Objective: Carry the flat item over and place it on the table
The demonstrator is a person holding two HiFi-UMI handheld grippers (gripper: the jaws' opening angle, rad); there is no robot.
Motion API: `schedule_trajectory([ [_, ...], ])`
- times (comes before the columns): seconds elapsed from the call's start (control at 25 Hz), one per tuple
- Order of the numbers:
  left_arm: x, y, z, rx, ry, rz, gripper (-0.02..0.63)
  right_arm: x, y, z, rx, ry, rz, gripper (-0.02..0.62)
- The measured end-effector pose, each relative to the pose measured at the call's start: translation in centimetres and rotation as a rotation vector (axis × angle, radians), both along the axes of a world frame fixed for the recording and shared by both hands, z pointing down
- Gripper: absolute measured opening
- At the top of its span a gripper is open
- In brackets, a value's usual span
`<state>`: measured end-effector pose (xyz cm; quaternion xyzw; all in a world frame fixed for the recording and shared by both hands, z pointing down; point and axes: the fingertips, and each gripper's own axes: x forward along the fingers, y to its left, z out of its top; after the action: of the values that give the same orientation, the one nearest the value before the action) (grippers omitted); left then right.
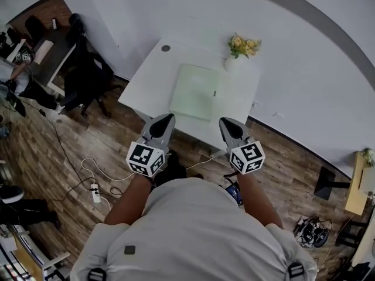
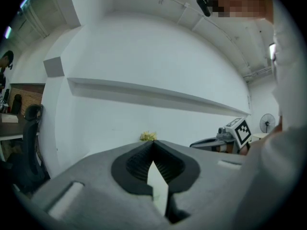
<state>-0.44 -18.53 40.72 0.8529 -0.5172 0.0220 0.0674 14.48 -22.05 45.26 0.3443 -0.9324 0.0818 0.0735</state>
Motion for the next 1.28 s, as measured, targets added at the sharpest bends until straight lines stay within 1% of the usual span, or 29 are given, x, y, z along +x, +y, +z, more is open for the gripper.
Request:
schedule_trajectory([
  [0.12,-1.3,1.8,-0.6,0.012,-0.007,-0.012,0.000,-1.1,1.8,-0.7,0.015,-0.012,-0.013,0.008],
  [0.28,-2.5,2.6,-1.0,0.017,0.000,-0.016,0.000,-2.5,3.0,-1.0,0.029,-0.006,-0.012,0.008],
  [0.44,-3.3,3.5,-1.4,0.029,0.005,0.025,0.000,-4.7,4.3,-1.3,0.047,0.004,0.002,0.008],
  [0.6,-6.0,5.7,-1.6,0.015,0.027,0.036,0.000,-7.4,6.1,-1.3,0.042,0.006,0.019,0.008],
  [0.84,-9.1,9.7,-1.7,0.014,0.033,0.096,0.000,-10.5,10.0,-2.2,0.054,-0.002,0.077,0.008],
  [1.12,-11.3,13.5,-1.2,0.004,0.056,0.181,0.000,-12.3,14.9,-2.5,0.046,0.009,0.151,0.008],
  [1.28,-11.3,14.5,-0.2,-0.013,0.077,0.204,0.000,-12.3,16.9,-2.0,0.035,0.027,0.164,0.009],
])
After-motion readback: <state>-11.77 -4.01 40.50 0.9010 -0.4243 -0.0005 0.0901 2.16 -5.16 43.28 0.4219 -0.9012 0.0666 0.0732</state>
